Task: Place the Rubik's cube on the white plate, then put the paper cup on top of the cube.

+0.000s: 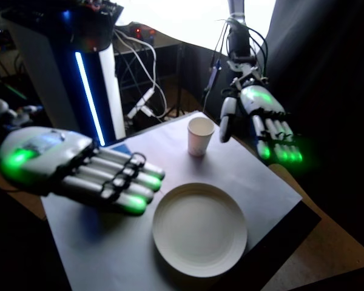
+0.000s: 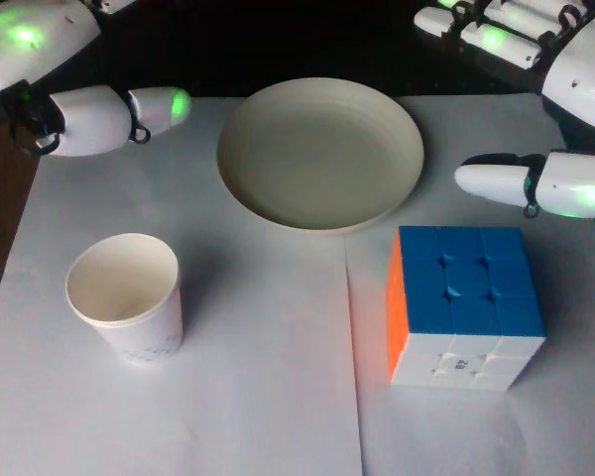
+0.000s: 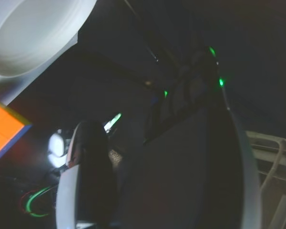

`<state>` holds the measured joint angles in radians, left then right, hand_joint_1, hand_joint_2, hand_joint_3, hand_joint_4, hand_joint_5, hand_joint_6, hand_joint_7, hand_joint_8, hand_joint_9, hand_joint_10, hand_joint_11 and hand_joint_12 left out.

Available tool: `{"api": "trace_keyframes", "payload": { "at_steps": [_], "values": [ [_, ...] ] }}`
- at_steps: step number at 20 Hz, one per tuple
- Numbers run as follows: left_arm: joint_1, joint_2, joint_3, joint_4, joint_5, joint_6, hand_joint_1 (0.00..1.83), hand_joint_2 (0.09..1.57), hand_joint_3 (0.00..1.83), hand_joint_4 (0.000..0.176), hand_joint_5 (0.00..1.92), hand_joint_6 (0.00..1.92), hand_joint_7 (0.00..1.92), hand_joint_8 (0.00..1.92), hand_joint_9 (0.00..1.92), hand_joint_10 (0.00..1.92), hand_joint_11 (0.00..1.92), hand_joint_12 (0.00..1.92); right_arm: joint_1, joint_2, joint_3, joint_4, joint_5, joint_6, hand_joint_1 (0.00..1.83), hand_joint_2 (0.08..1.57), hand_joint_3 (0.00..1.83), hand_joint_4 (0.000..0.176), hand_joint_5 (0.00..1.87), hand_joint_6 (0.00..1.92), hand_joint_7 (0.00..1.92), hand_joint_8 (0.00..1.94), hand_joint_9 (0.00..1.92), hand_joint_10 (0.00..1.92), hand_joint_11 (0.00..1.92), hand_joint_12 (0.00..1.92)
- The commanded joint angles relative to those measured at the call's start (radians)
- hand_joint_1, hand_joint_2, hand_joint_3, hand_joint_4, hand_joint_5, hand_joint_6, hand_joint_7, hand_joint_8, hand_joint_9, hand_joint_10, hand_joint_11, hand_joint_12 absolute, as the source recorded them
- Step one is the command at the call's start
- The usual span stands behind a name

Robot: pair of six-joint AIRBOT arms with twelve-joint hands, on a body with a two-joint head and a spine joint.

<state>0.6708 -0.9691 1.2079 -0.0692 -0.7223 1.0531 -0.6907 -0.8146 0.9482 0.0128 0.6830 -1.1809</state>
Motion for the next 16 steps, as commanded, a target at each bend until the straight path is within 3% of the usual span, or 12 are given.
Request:
{"api": "trace_keyframes", "payload": {
  "at_steps": [1, 4, 5, 6, 8, 9, 10, 11, 13, 14, 15, 16],
  "values": [
    [-0.008, 0.006, 0.0, -0.006, -0.129, -0.001, 0.27, 1.3, 0.0, 0.119, 0.0, 0.0, 0.0, 0.0, 0.0, 0.0, 0.0, 0.26, 0.011, 0.002, 0.004, 0.008, 0.124, 0.002, 0.28, 1.25, 0.0, 0.0, 0.0, 0.0, 0.0, 0.0, 0.0, 0.0, 0.0, 0.98],
    [-0.01, 0.009, 0.0, -0.005, -0.136, -0.001, 0.26, 1.29, 0.0, 0.127, 0.0, 0.0, 0.0, 0.0, 0.0, 0.0, 0.01, 0.01, 0.011, 0.002, 0.01, 0.007, 0.124, 0.002, 0.29, 1.25, 0.0, 0.005, 0.0, 0.0, 0.0, 0.0, 0.0, 0.0, 0.0, 0.88],
    [-0.011, 0.01, -0.001, -0.005, -0.139, -0.001, 0.26, 1.29, 0.0, 0.117, 0.0, 0.0, 0.0, 0.0, 0.0, 0.0, 0.01, 0.01, 0.011, 0.002, 0.011, 0.007, 0.124, 0.002, 0.3, 1.25, 0.0, 0.021, 0.0, 0.0, 0.0, 0.0, 0.0, 0.0, 0.0, 0.79],
    [-0.013, 0.01, -0.002, -0.005, -0.14, -0.001, 0.27, 1.3, 0.0, 0.106, 0.0, 0.0, 0.0, 0.0, 0.0, 0.0, 0.01, 0.01, 0.011, 0.002, 0.012, 0.007, 0.124, 0.003, 0.3, 1.26, 0.0, 0.007, 0.0, 0.0, 0.0, 0.0, 0.0, 0.0, 0.0, 0.86],
    [-0.014, 0.01, -0.003, -0.003, -0.143, -0.001, 0.23, 1.29, 0.0, 0.115, 0.0, 0.0, 0.0, 0.0, 0.0, 0.0, 0.0, 0.01, 0.011, 0.002, 0.011, 0.007, 0.124, 0.003, 0.27, 1.23, 0.0, 0.0, 0.0, 0.0, 0.0, 0.0, 0.0, 0.0, 0.0, 0.99],
    [-0.014, 0.01, -0.003, -0.003, -0.142, -0.001, 0.26, 1.29, 0.0, 0.113, 0.0, 0.0, 0.0, 0.0, 0.0, 0.0, 0.01, 0.01, 0.011, 0.002, 0.011, 0.007, 0.124, 0.004, 0.3, 1.23, 0.0, 0.034, 0.0, 0.0, 0.0, 0.0, 0.0, 0.0, 0.0, 0.86],
    [-0.014, 0.01, -0.003, -0.002, -0.141, -0.001, 0.28, 1.29, 0.0, 0.106, 0.0, 0.0, 0.0, 0.0, 0.0, 0.0, 0.02, 0.02, 0.011, 0.002, 0.009, 0.007, 0.124, 0.009, 0.33, 1.24, 0.0, 0.026, 0.0, 0.0, 0.0, 0.0, 0.0, 0.0, 0.0, 0.79],
    [-0.014, 0.011, -0.003, -0.002, -0.141, -0.001, 0.28, 1.29, 0.0, 0.103, 0.0, 0.0, 0.0, 0.0, 0.0, 0.0, 0.02, 0.03, 0.011, 0.002, 0.008, 0.005, 0.125, 0.018, 0.33, 1.25, 0.0, 0.0, 0.0, 0.0, 0.0, 0.0, 0.0, 0.0, 0.0, 0.87],
    [-0.013, 0.011, -0.003, -0.003, -0.14, -0.001, 0.26, 1.31, 0.01, 0.103, 0.0, 0.0, 0.0, 0.0, 0.0, 0.0, 0.0, 0.03, 0.01, 0.003, 0.001, -0.009, 0.126, 0.043, 0.31, 1.23, 0.0, 0.0, 0.0, 0.0, 0.0, 0.0, 0.0, 0.0, 0.0, 0.88],
    [-0.013, 0.014, -0.003, -0.004, -0.14, -0.001, 0.25, 1.31, 0.01, 0.105, 0.0, 0.0, 0.0, 0.0, 0.0, 0.0, 0.0, 0.03, 0.01, 0.011, -0.016, -0.021, 0.127, 0.043, 0.31, 1.23, 0.0, 0.0, 0.0, 0.0, 0.0, 0.0, 0.0, 0.0, 0.0, 0.65],
    [-0.012, 0.016, -0.004, -0.006, -0.141, -0.001, 0.31, 1.31, 0.0, 0.109, 0.0, 0.0, 0.0, 0.0, 0.0, 0.0, 0.0, 0.03, 0.008, 0.023, -0.033, -0.038, 0.128, 0.043, 0.3, 1.23, 0.0, 0.017, 0.0, 0.0, 0.0, 0.0, 0.01, 0.0, 0.0, 0.7],
    [-0.01, 0.018, -0.005, -0.007, -0.141, -0.001, 0.3, 1.3, 0.0, 0.112, 0.0, 0.0, 0.0, 0.0, 0.0, 0.0, 0.0, 0.11, -0.001, 0.038, -0.053, -0.074, 0.136, 0.08, 0.32, 1.24, 0.0, 0.004, 0.0, 0.0, 0.0, 0.0, 0.0, 0.0, 0.0, 0.61]
  ]
}}
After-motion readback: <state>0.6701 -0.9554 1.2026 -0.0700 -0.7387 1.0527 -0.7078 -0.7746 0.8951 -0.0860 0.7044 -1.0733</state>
